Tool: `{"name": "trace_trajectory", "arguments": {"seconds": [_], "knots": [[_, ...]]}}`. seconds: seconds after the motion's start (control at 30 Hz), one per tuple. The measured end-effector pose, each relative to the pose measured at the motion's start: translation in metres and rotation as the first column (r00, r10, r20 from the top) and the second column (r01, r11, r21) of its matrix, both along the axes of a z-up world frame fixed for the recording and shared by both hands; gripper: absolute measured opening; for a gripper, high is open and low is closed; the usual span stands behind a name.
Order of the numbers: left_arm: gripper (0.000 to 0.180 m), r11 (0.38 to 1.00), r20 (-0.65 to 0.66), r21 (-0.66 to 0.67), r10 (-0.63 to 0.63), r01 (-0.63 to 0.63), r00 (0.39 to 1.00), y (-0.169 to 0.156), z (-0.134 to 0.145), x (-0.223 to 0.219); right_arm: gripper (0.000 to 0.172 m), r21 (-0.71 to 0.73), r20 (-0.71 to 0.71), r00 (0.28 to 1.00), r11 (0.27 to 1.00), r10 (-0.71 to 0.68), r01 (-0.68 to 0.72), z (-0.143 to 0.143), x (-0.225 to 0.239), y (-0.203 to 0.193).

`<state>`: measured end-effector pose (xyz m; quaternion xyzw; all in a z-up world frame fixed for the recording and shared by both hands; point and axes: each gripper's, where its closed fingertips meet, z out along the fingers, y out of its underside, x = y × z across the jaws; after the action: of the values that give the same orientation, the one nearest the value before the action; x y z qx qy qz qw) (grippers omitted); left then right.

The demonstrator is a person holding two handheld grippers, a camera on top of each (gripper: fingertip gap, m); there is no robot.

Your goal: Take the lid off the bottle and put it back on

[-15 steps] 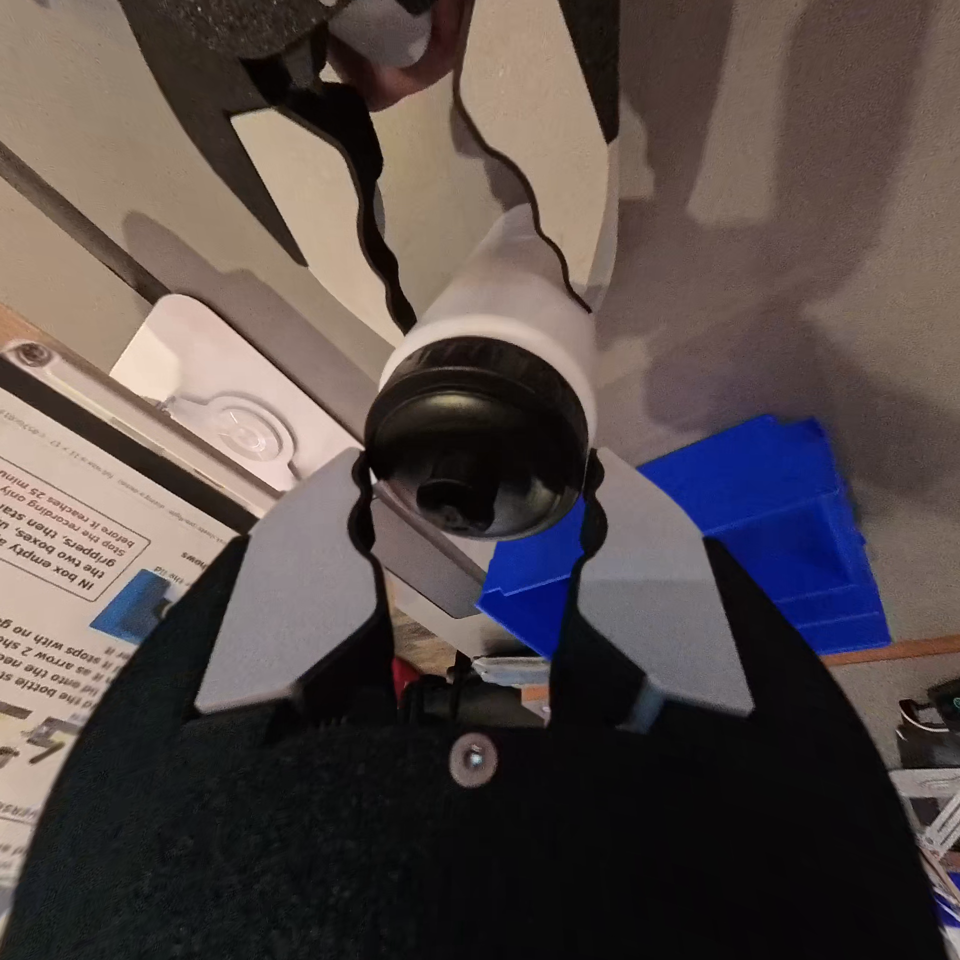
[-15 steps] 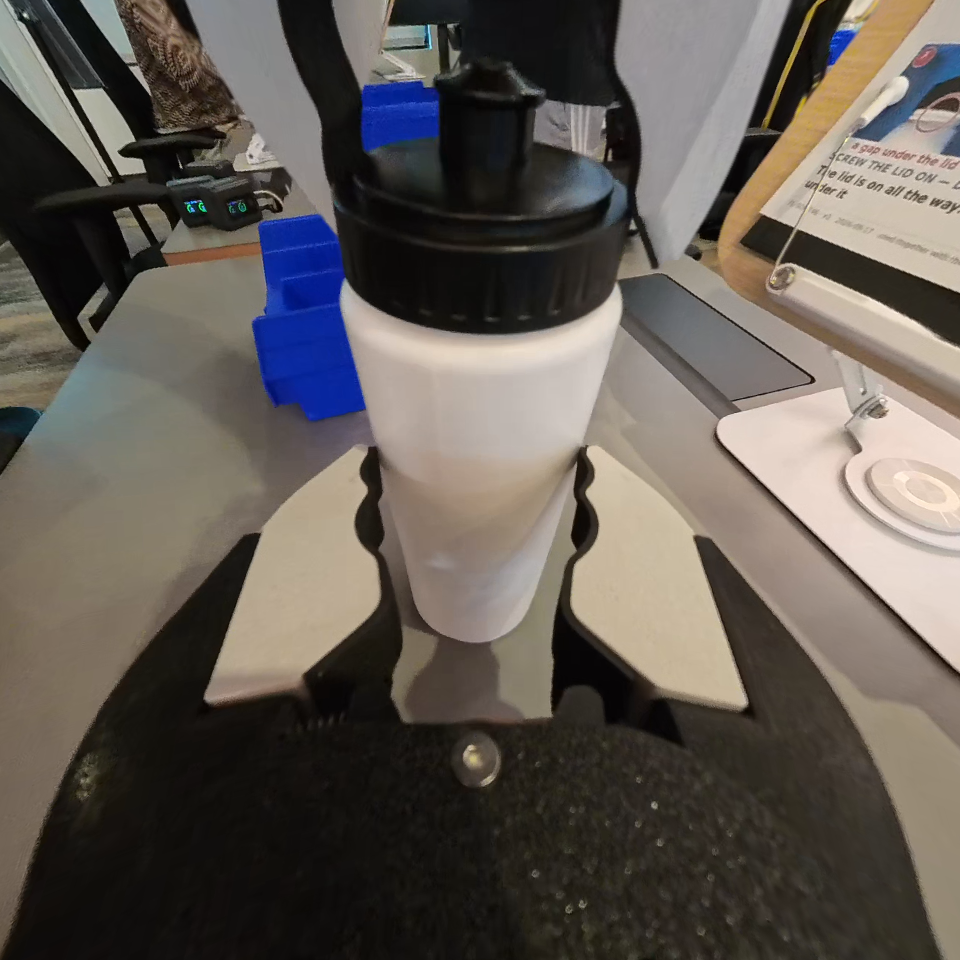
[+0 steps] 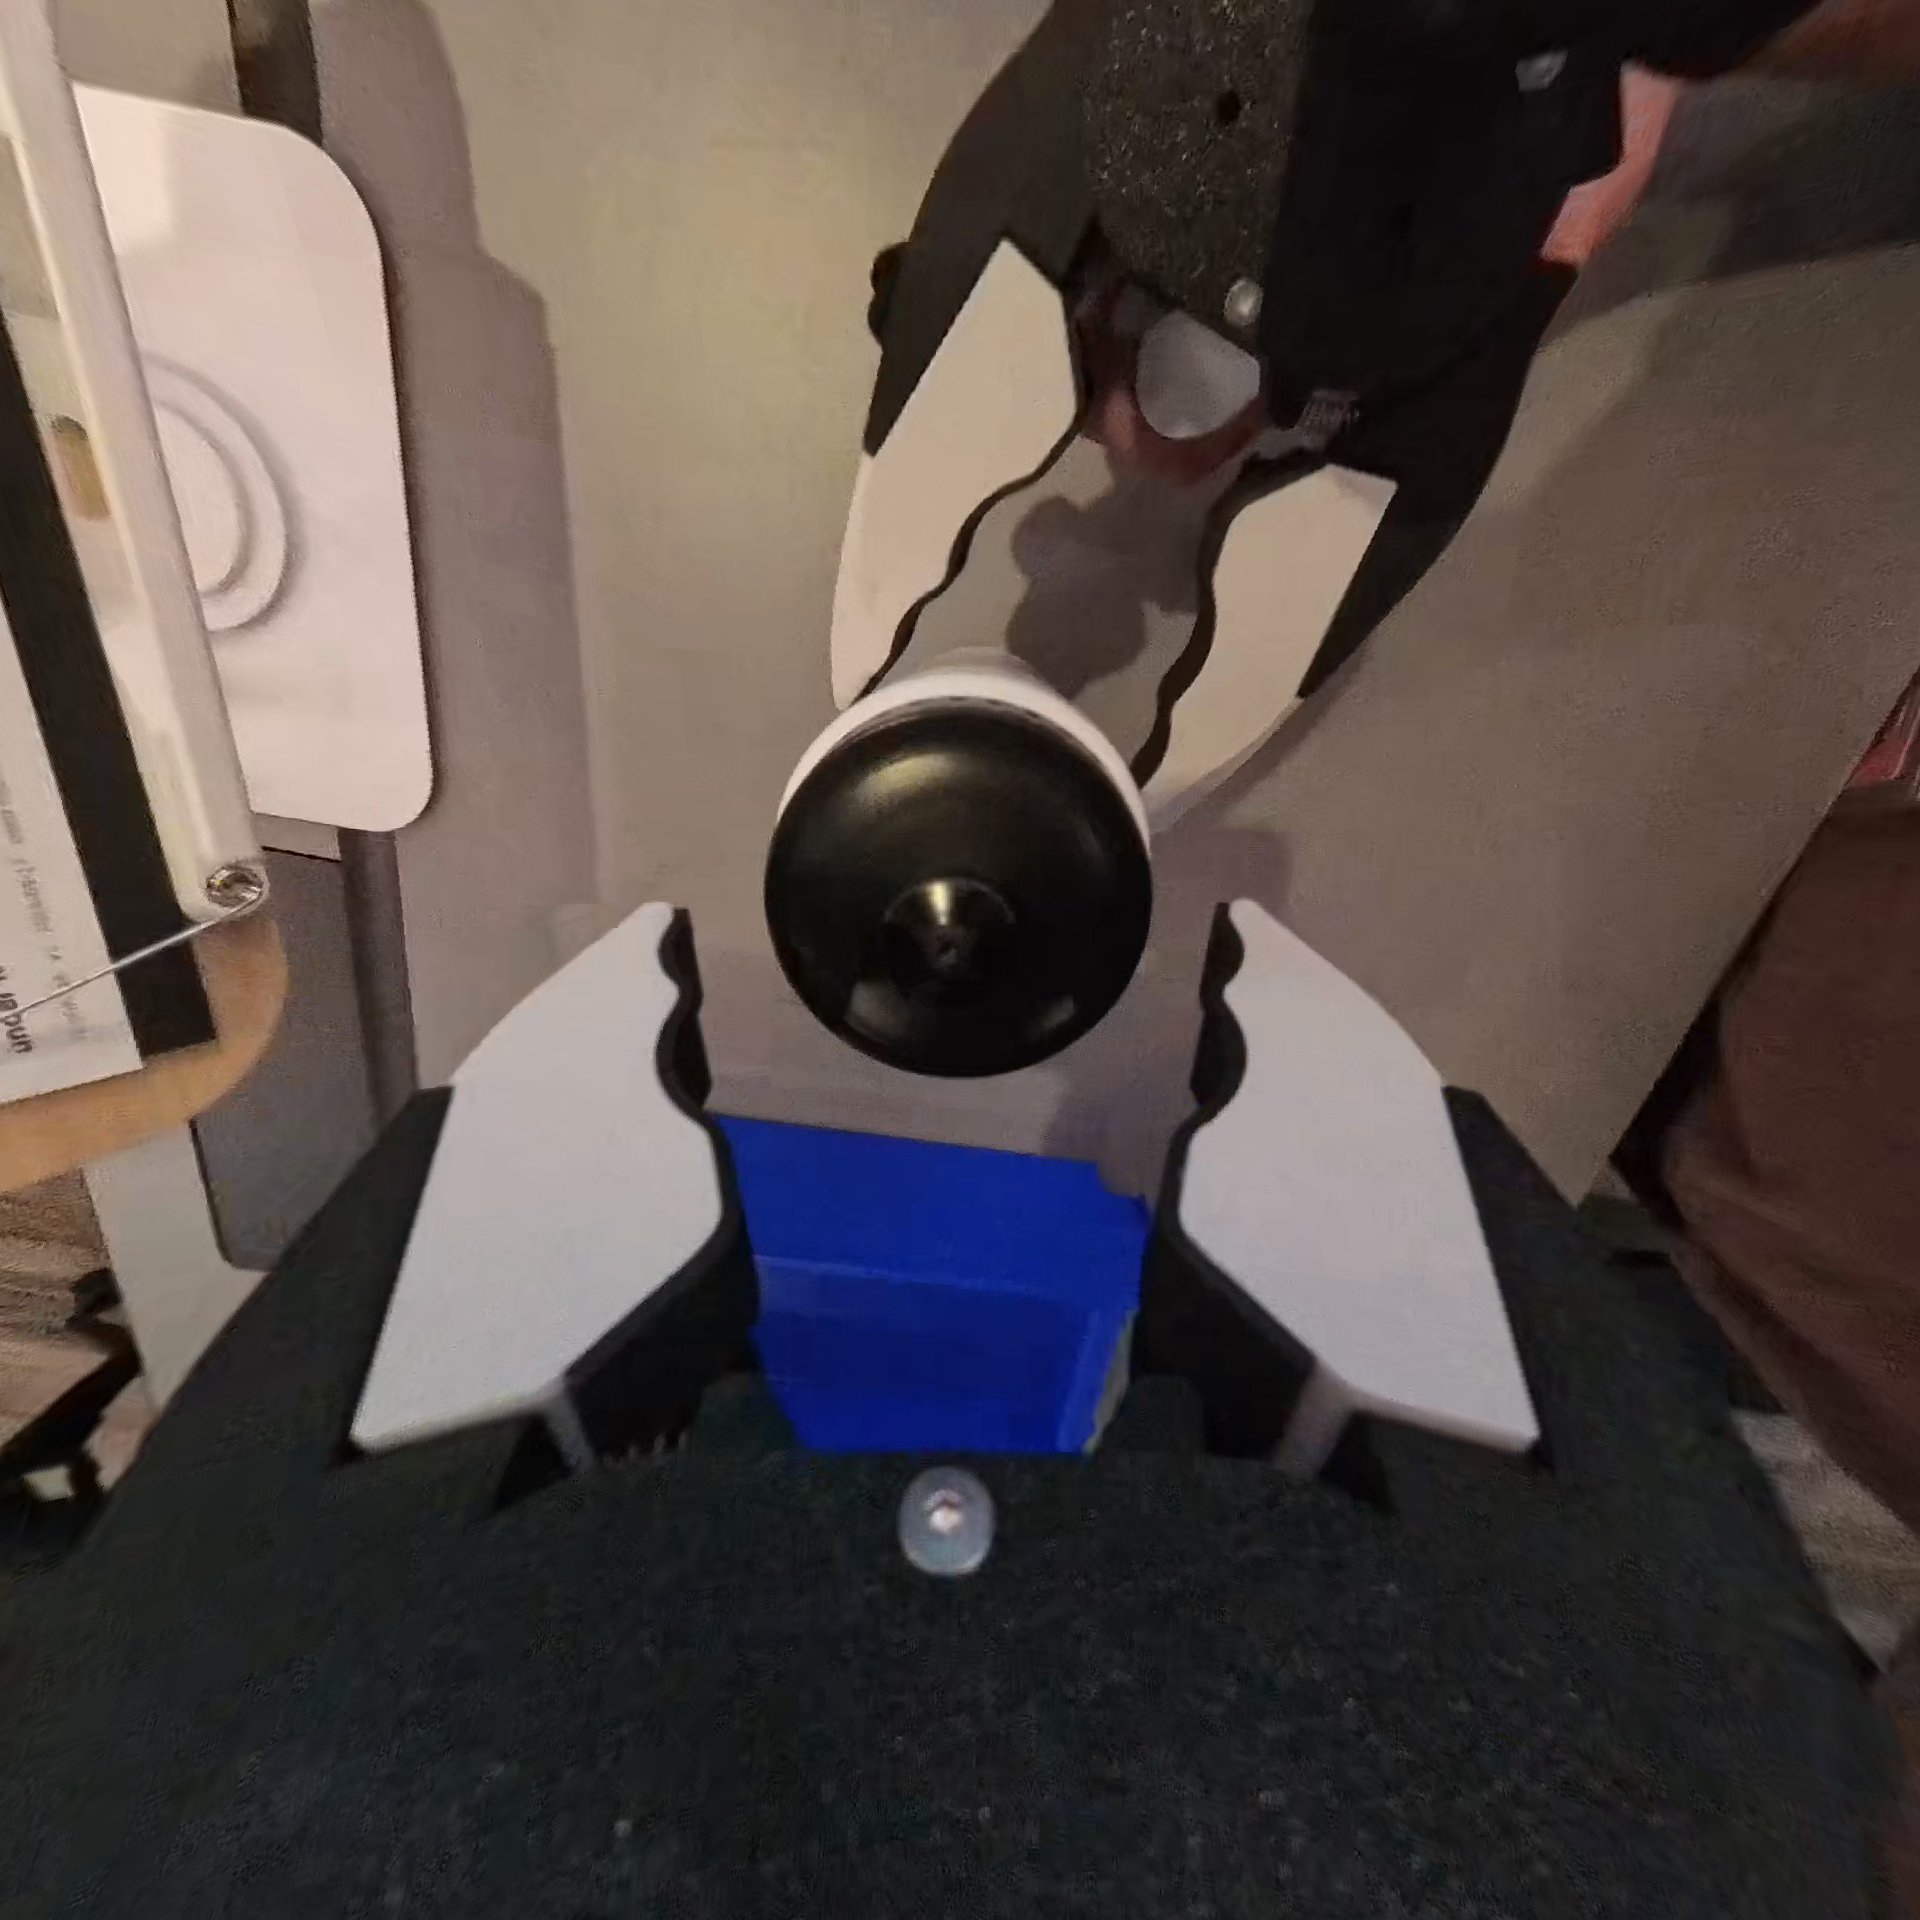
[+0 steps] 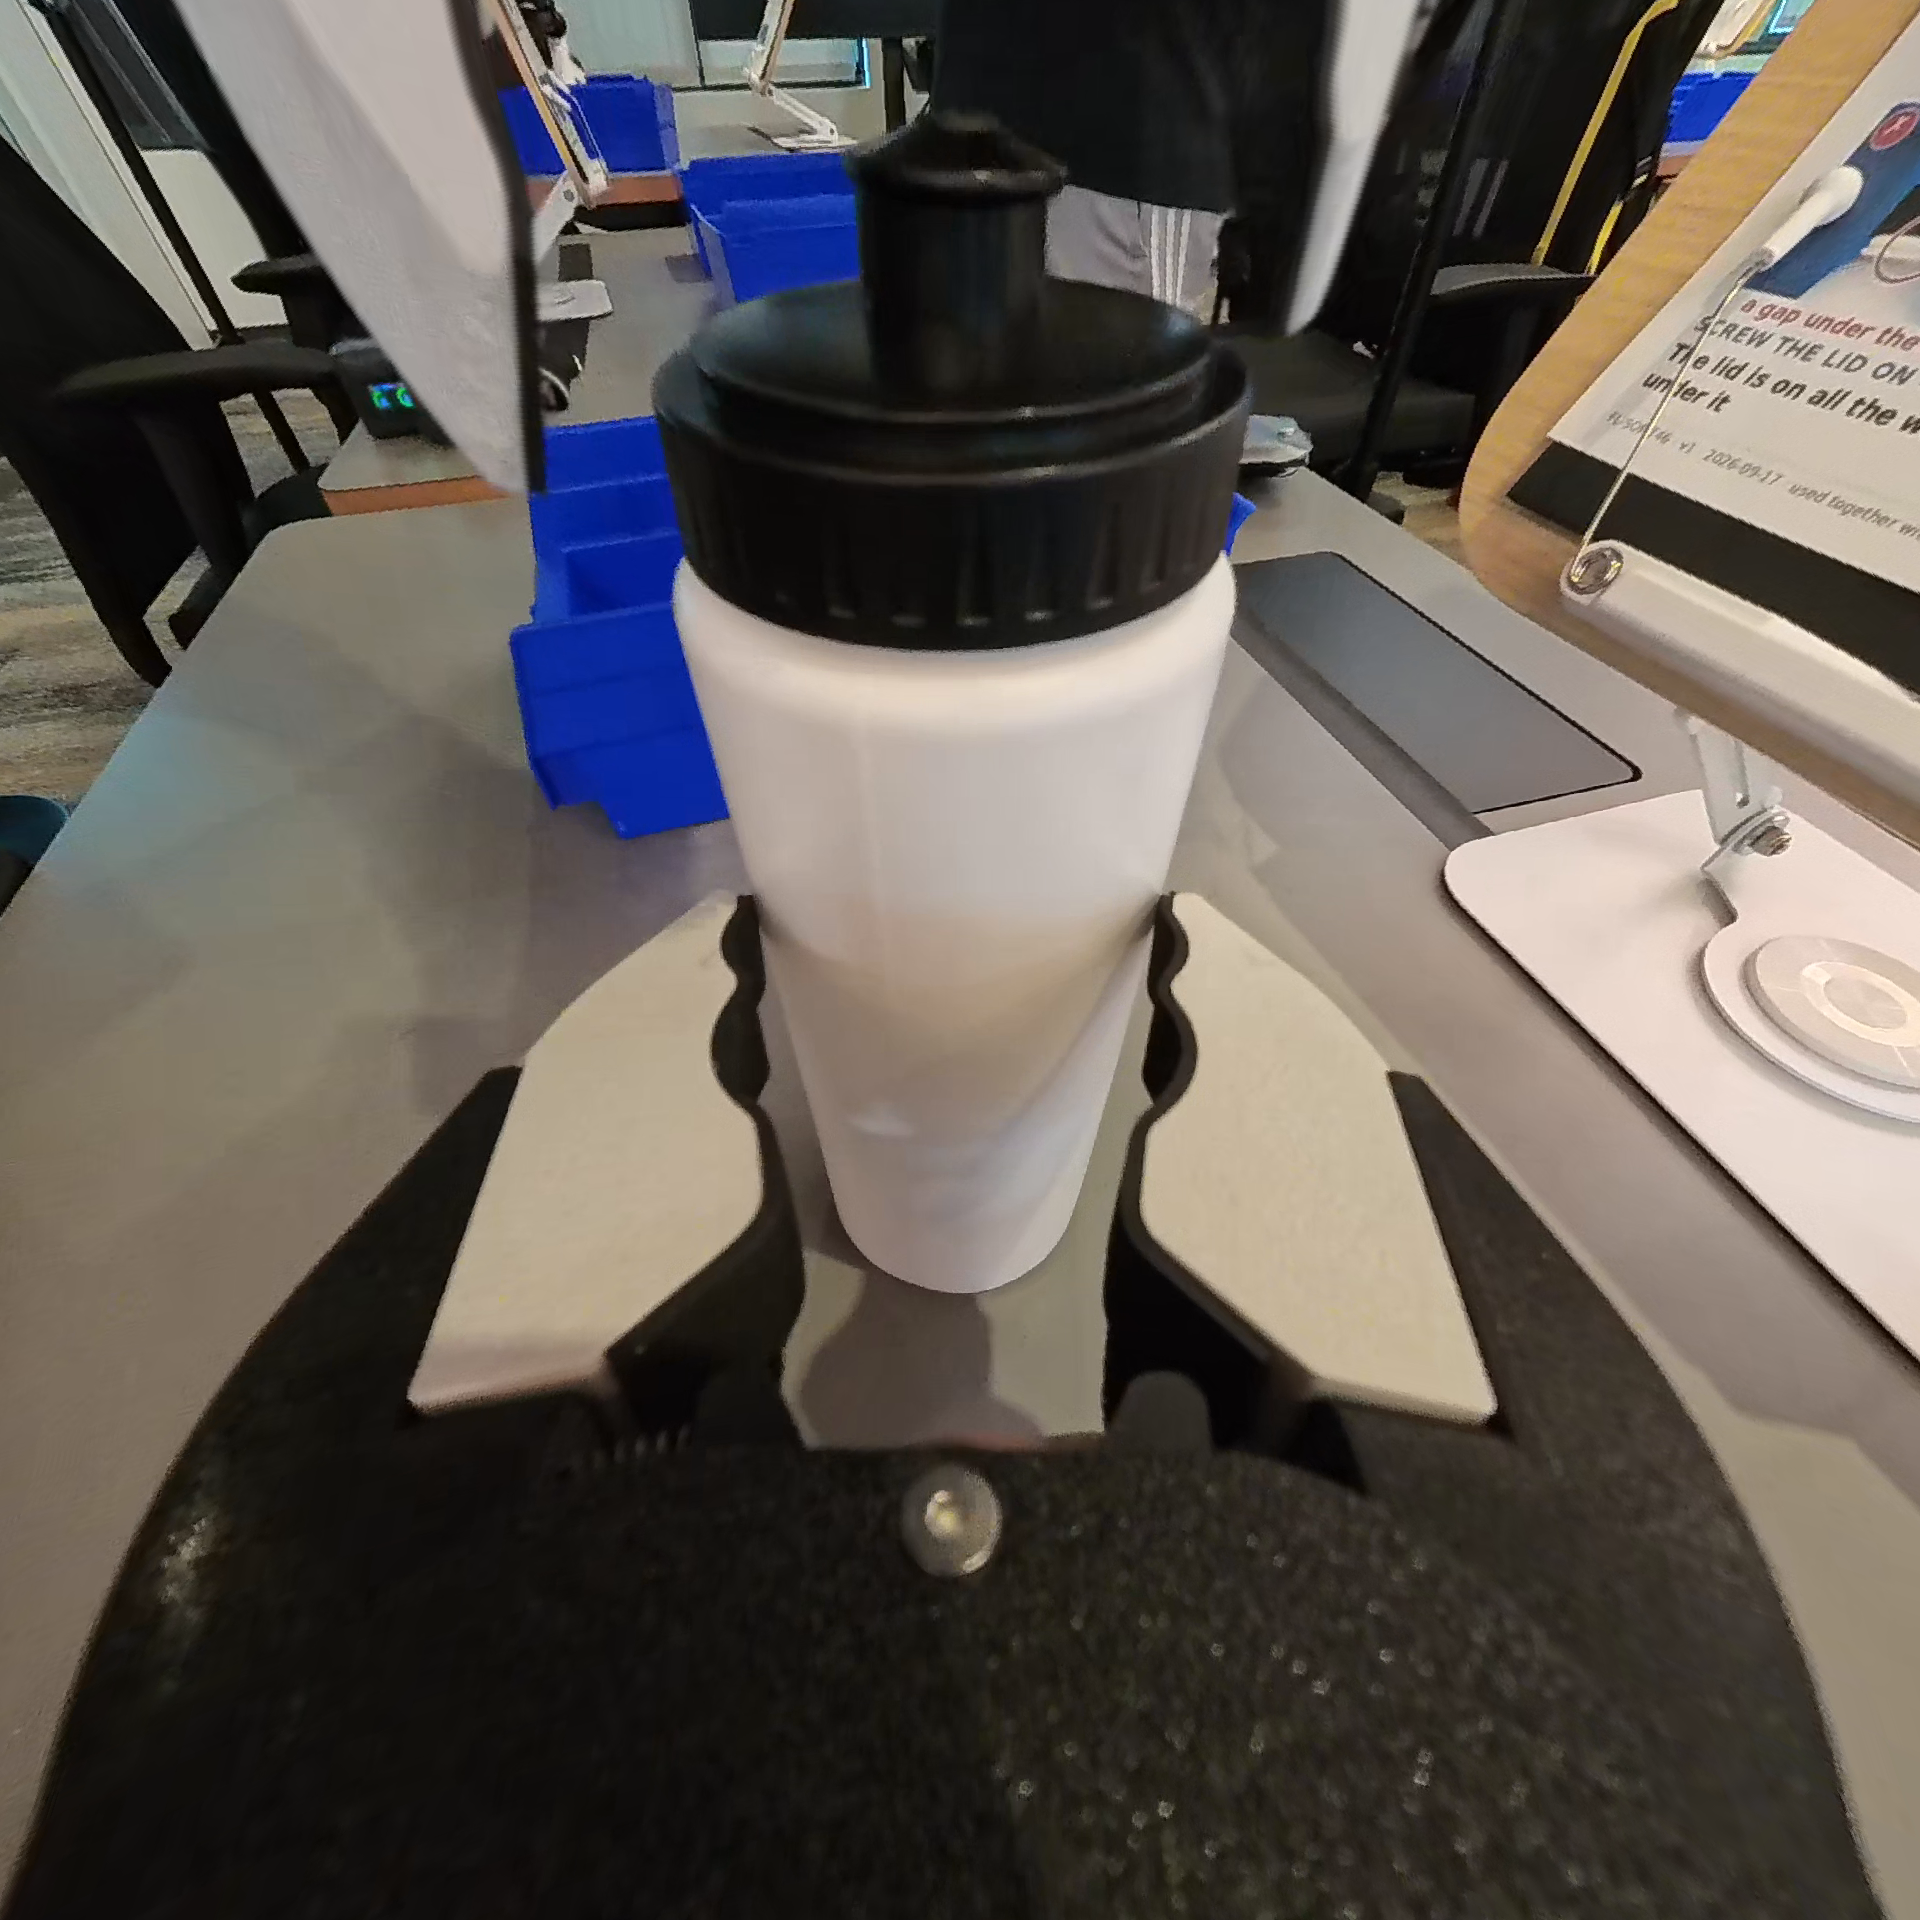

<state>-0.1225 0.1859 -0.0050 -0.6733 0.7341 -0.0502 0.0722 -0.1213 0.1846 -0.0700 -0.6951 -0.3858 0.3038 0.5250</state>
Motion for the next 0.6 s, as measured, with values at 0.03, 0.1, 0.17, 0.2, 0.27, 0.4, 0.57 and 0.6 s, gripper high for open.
{"name": "trace_trajectory", "arguments": {"seconds": [0.03,0.1,0.17,0.2,0.27,0.4,0.57,0.6], "knots": [[0.089,1.000,0.019,0.016,0.010,-0.010,1.000,0.002,-0.002,0.002,0.071,-0.002,-0.003,1.000,1.000,-0.001,0.001,0.000,0.000,0.000],[0.071,1.000,0.021,0.014,-0.001,0.000,1.000,-0.001,-0.006,0.002,0.071,-0.010,-0.012,1.000,1.000,-0.006,0.006,0.000,0.000,0.001],[0.072,1.000,0.012,0.025,0.000,0.000,1.000,-0.002,-0.007,0.001,0.081,-0.027,-0.008,1.000,0.999,-0.022,0.022,-0.006,-0.001,0.005],[0.072,1.000,0.004,0.025,0.000,0.000,1.000,-0.004,-0.007,0.000,0.089,-0.025,-0.001,0.999,0.999,-0.036,0.036,-0.010,-0.003,0.008],[0.072,1.000,0.000,0.025,0.013,-0.013,1.000,-0.005,-0.007,-0.001,0.097,-0.012,-0.014,0.999,0.999,-0.038,0.038,-0.016,-0.011,0.011],[0.072,0.999,-0.010,0.038,0.009,-0.009,1.000,-0.003,-0.008,-0.002,0.087,0.016,-0.034,0.999,0.999,-0.036,0.036,-0.023,-0.023,0.014],[0.072,0.987,-0.059,0.064,-0.141,0.145,0.988,-0.005,-0.008,-0.005,0.087,0.017,-0.020,1.000,1.000,-0.005,0.005,-0.023,-0.024,0.011],[0.073,0.980,-0.075,0.072,-0.178,0.183,0.981,-0.005,-0.008,-0.006,0.086,0.017,-0.013,1.000,1.000,0.000,0.000,-0.024,-0.024,0.010]]}}
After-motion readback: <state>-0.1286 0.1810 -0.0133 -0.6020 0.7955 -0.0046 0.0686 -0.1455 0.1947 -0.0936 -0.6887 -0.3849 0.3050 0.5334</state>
